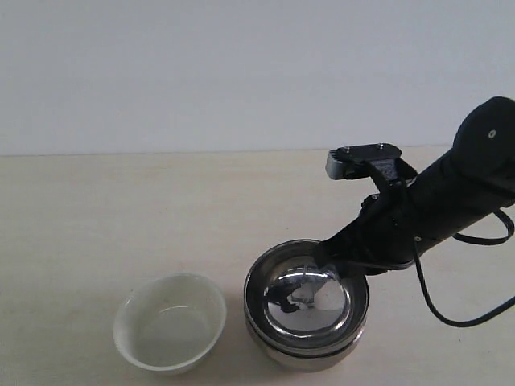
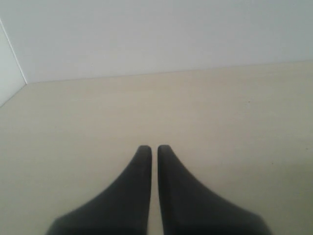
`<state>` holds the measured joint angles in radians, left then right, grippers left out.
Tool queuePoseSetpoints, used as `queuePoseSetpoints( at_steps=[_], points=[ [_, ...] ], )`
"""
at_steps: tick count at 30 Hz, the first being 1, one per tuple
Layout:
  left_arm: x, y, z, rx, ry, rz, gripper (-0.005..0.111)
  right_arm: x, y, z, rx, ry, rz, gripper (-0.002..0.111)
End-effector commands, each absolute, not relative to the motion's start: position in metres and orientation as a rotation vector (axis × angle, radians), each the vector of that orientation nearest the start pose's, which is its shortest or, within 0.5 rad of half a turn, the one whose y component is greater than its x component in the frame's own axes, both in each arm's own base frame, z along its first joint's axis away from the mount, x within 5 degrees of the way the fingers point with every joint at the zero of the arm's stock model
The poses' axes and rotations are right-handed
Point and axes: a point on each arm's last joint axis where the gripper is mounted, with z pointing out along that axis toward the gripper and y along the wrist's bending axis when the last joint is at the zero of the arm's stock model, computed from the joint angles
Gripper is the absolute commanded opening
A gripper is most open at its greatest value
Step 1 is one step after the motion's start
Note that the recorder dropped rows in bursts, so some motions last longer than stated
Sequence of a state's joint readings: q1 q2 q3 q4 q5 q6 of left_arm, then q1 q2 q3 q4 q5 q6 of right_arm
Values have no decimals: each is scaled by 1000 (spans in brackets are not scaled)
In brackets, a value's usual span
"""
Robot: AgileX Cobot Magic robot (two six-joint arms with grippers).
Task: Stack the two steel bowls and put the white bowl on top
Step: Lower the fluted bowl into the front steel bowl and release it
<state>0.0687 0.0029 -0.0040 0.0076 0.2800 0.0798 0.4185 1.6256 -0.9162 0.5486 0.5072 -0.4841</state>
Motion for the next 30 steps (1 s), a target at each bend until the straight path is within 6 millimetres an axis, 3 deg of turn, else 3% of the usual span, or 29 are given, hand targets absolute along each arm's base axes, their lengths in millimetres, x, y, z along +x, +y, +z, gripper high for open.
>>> queuePoseSetpoints(
  at_steps=[1,5,12,18,30],
  points=[
    [55,4,188,9,1763,114,4,274,144,224,-623,2475,457,0],
    [55,4,188,9,1763,114,4,271,143,224,-645,2497,463,0],
    [55,4,188,9,1763,114,4,278,137,209,-606,2562,331,0],
    [55,4,188,9,1763,114,4,280,138,194,-612,2619,321,0],
    [55,4,188,9,1763,114,4,276,136,218,-588,2530,333,0]
  ],
)
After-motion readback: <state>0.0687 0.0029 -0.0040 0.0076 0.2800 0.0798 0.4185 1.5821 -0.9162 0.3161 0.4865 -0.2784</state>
